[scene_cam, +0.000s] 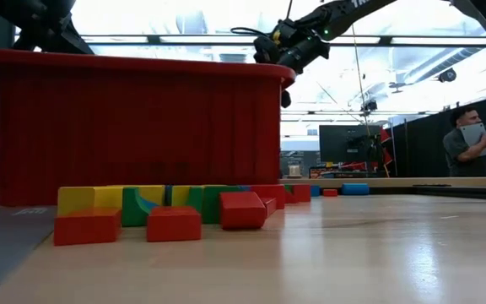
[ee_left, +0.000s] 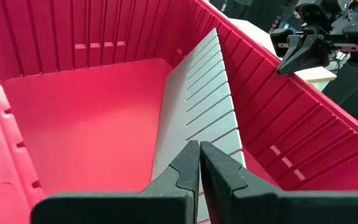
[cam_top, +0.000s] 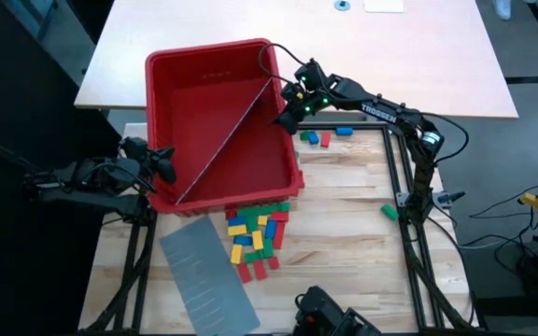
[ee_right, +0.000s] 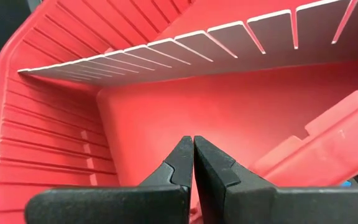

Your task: Sort blocks

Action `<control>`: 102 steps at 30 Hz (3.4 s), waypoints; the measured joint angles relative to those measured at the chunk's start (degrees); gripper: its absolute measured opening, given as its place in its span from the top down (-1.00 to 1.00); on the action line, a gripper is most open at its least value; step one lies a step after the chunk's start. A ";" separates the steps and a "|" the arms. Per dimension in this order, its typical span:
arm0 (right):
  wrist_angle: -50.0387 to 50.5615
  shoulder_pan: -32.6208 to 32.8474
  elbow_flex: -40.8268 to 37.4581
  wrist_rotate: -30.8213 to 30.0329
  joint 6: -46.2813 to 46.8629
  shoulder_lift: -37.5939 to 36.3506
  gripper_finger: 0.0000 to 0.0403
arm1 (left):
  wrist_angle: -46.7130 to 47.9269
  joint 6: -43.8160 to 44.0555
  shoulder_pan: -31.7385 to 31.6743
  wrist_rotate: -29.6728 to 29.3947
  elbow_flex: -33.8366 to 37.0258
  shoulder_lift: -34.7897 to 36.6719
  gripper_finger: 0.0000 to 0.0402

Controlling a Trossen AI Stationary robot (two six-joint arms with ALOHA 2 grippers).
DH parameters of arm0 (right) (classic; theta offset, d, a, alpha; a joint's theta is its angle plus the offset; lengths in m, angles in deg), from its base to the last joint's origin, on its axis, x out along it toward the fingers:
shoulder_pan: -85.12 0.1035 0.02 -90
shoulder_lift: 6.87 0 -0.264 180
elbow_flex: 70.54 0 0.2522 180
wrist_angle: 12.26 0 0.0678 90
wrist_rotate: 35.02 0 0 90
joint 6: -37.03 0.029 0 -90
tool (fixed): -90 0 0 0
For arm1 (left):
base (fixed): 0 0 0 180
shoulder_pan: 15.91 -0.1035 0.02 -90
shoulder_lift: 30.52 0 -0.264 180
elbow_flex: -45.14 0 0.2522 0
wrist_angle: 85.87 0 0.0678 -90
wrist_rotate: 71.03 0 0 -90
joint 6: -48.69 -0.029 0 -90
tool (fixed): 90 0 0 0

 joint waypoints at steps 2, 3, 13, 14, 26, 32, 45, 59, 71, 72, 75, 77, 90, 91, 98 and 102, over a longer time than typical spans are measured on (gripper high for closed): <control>0.16 -0.16 0.00 0.07 0.00 0.00 1.00 | 0.00 0.00 -0.01 0.00 0.00 0.00 1.00; 0.20 -0.23 0.00 0.05 0.00 -0.02 1.00 | 0.00 0.00 0.01 0.00 0.00 0.00 1.00; 1.16 -1.73 0.04 0.60 -0.66 -0.04 1.00 | 0.00 -0.02 0.01 0.00 0.00 0.00 1.00; 1.21 -1.94 0.04 0.60 -0.66 -0.05 1.00 | 0.00 -0.02 -0.01 0.00 0.00 0.00 1.00; 1.45 -3.59 0.04 0.95 -0.76 -0.22 1.00 | 0.00 -0.04 0.00 0.00 0.00 0.00 1.00; 1.61 -4.77 0.04 0.80 -0.81 -0.72 1.00 | 0.00 -0.43 -0.01 0.00 0.00 0.00 1.00; 2.39 -7.83 -0.24 -4.67 -0.21 -2.94 1.00 | 0.00 -1.37 -0.01 0.00 0.00 0.00 1.00; 1.14 -5.00 -0.53 -2.72 4.79 -4.02 1.00 | 0.00 -2.43 -0.01 -0.13 -0.02 0.01 1.00; -0.79 4.04 -0.61 -2.32 5.01 -3.82 1.00 | 0.20 -2.43 0.01 -1.05 -0.02 0.17 1.00; -0.66 4.48 -0.61 -2.22 5.05 -3.82 1.00 | 0.20 -2.43 -0.01 -1.05 -0.02 0.21 1.00; -0.64 5.02 -0.57 -1.79 5.25 -3.82 1.00 | 0.20 -2.43 0.01 -1.03 -0.02 0.25 1.00; -0.58 5.01 -0.57 -2.32 5.22 -3.88 1.00 | 0.20 -2.43 0.01 -1.03 -0.02 0.28 1.00; 4.78 -2.02 -0.46 -9.02 1.26 -8.56 1.00 | 0.22 -2.44 0.00 -0.50 -0.02 0.28 1.00; 4.75 -2.47 -0.46 -8.90 1.41 -8.91 1.00 | 0.25 -2.60 -0.01 -0.50 -0.02 0.28 1.00; 4.50 -2.02 -0.46 -8.51 1.07 -9.93 1.00 | 0.60 -3.41 0.01 -0.52 -0.02 0.28 1.00; 4.08 0.40 -0.46 -7.85 -1.50 -9.92 1.00 | 0.59 -3.45 0.01 -0.52 -0.02 0.28 1.00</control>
